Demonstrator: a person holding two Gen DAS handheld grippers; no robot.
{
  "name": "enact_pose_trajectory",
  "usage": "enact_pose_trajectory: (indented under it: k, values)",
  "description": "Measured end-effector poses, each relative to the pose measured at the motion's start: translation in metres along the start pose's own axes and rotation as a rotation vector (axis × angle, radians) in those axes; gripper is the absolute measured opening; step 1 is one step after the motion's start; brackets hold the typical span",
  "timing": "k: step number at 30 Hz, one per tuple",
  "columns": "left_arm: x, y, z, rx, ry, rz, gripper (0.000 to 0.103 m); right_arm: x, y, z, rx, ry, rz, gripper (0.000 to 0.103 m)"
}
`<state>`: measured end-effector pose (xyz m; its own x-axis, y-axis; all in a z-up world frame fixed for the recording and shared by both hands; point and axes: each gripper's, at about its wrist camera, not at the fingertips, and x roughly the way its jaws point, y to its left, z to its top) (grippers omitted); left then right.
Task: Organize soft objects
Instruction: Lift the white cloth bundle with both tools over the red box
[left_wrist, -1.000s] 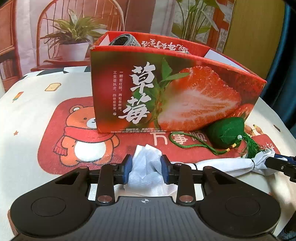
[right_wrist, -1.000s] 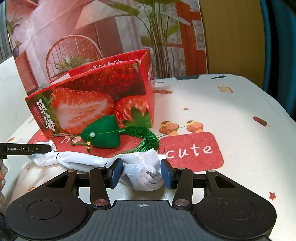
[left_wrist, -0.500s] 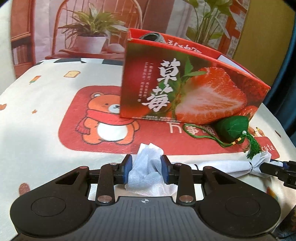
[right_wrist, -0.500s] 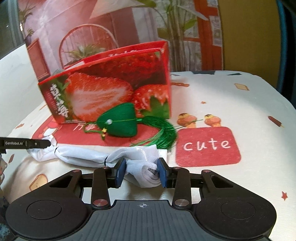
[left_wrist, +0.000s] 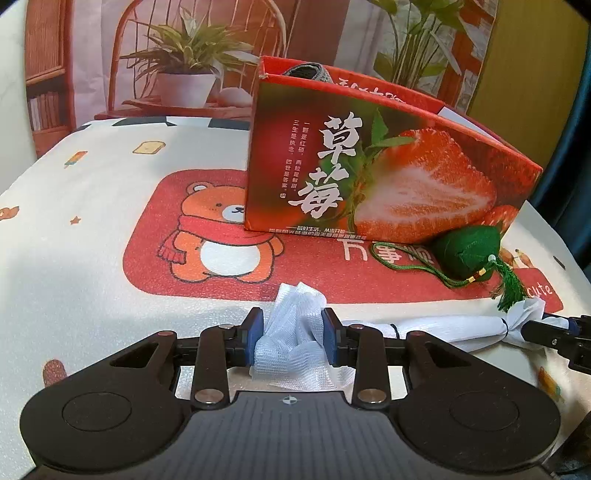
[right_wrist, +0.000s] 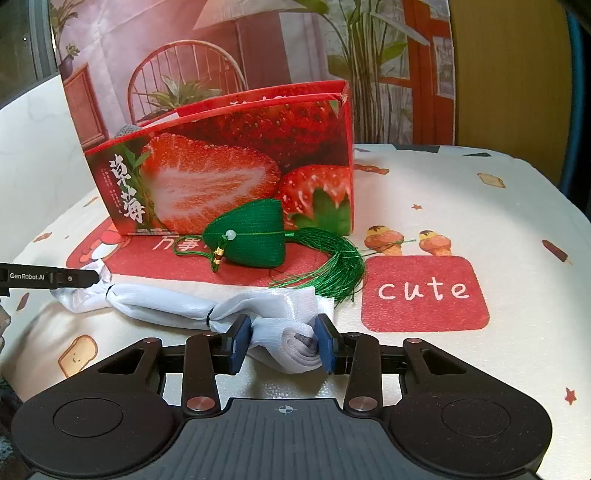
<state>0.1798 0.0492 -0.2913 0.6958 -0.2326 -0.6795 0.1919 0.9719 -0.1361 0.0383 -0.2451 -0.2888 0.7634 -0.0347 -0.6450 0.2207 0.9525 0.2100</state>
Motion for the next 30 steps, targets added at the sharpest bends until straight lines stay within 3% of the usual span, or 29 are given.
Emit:
enact_pose_trajectory:
  k: [8,12,15,23,30]
  values:
    - [-0.001,0.0,0.0,0.001,-0.004,0.0,0.035,-0.003,0.003,0.0,-0.018,-0.013,0.027,0.021]
    - [-0.007,-0.002,0.001,0.013,-0.031,-0.008,0.016,-0.011,0.007,0.004,-0.041,-0.057,0.05,0.018]
    - [-0.015,-0.007,0.003,0.035,-0.063,-0.01,0.007,-0.02,0.009,0.009,-0.054,-0.103,0.067,0.017]
    - [-0.049,-0.009,0.021,0.028,-0.189,0.0,0.007,-0.042,0.014,0.027,-0.075,-0.209,0.102,0.017]
    - [-0.076,-0.017,0.067,0.063,-0.312,-0.008,0.007,-0.062,0.018,0.069,-0.102,-0.317,0.123,0.017]
